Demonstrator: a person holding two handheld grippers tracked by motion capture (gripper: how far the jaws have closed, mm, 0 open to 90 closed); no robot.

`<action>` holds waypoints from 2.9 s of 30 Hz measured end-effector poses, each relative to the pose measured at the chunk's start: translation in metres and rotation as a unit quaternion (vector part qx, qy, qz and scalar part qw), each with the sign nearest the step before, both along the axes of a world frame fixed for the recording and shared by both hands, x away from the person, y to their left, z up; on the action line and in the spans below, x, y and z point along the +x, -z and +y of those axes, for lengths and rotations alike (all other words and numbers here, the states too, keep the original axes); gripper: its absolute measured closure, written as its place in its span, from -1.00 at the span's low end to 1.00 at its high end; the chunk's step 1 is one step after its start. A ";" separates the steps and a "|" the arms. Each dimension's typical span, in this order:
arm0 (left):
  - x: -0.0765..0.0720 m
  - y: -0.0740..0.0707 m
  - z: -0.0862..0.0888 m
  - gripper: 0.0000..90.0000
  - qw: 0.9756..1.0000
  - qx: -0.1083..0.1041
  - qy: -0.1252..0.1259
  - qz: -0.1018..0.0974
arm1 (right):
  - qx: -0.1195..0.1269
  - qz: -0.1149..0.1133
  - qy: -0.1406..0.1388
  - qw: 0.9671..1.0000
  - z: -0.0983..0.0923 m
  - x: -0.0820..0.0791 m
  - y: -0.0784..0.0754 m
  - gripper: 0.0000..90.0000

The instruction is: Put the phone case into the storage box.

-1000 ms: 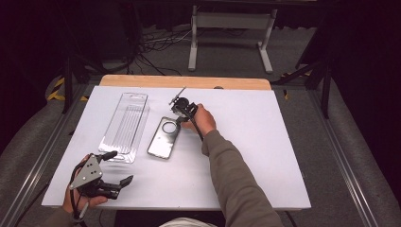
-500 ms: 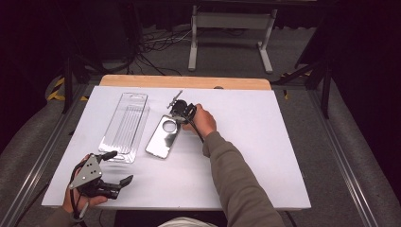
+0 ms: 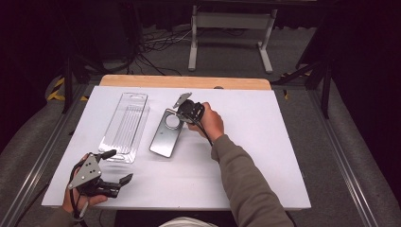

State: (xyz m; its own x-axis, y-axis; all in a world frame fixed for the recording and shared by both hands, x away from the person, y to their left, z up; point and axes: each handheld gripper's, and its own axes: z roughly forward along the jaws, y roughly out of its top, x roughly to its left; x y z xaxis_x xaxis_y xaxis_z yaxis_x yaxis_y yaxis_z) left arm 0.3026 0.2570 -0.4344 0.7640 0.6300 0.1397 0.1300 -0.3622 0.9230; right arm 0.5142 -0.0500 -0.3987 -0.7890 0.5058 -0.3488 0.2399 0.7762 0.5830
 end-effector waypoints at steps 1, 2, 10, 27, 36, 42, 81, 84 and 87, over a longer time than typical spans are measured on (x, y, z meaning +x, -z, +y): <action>0.000 -0.001 0.000 -0.84 1.000 -0.002 -0.003 -0.002 | 0.001 -0.007 0.001 1.000 -0.002 -0.003 -0.002 0.98; 0.000 -0.003 0.001 -0.84 1.000 -0.003 -0.003 -0.003 | -0.001 -0.014 -0.003 1.000 -0.004 -0.006 -0.004 0.98; 0.004 -0.015 -0.003 -0.83 1.000 -0.024 -0.001 -0.005 | 0.012 -0.055 -0.006 0.998 -0.020 -0.030 -0.020 0.98; 0.026 -0.040 -0.024 -0.76 0.999 -0.039 -0.002 -0.016 | 0.009 -0.131 -0.026 0.991 -0.045 -0.083 -0.032 0.98; 0.040 -0.042 -0.045 -0.84 1.000 -0.023 0.009 -0.009 | 0.013 -0.147 -0.040 0.988 -0.056 -0.109 -0.034 0.98; 0.048 -0.044 -0.057 -0.89 1.000 -0.025 0.014 -0.003 | 0.016 -0.160 -0.050 0.986 -0.060 -0.120 -0.035 0.98; 0.085 -0.072 -0.112 -0.64 0.999 -0.035 0.031 -0.003 | -0.010 -0.255 -0.082 0.963 -0.055 -0.150 -0.044 0.97; 0.088 -0.073 -0.114 -0.61 0.999 -0.030 0.029 0.006 | -0.019 -0.269 -0.089 0.959 -0.053 -0.153 -0.044 0.97; 0.092 -0.073 -0.116 -0.58 0.999 -0.025 0.027 0.009 | -0.037 -0.293 -0.095 0.951 -0.050 -0.156 -0.043 0.97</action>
State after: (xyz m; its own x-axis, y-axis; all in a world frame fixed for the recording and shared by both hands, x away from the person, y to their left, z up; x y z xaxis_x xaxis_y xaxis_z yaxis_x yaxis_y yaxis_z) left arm 0.3942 0.1412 -0.3613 0.7990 0.5939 0.0940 0.1288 -0.3217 0.9380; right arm 0.3579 -0.1000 -0.3556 -0.5224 0.3299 -0.7863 -0.2585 0.8175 0.5147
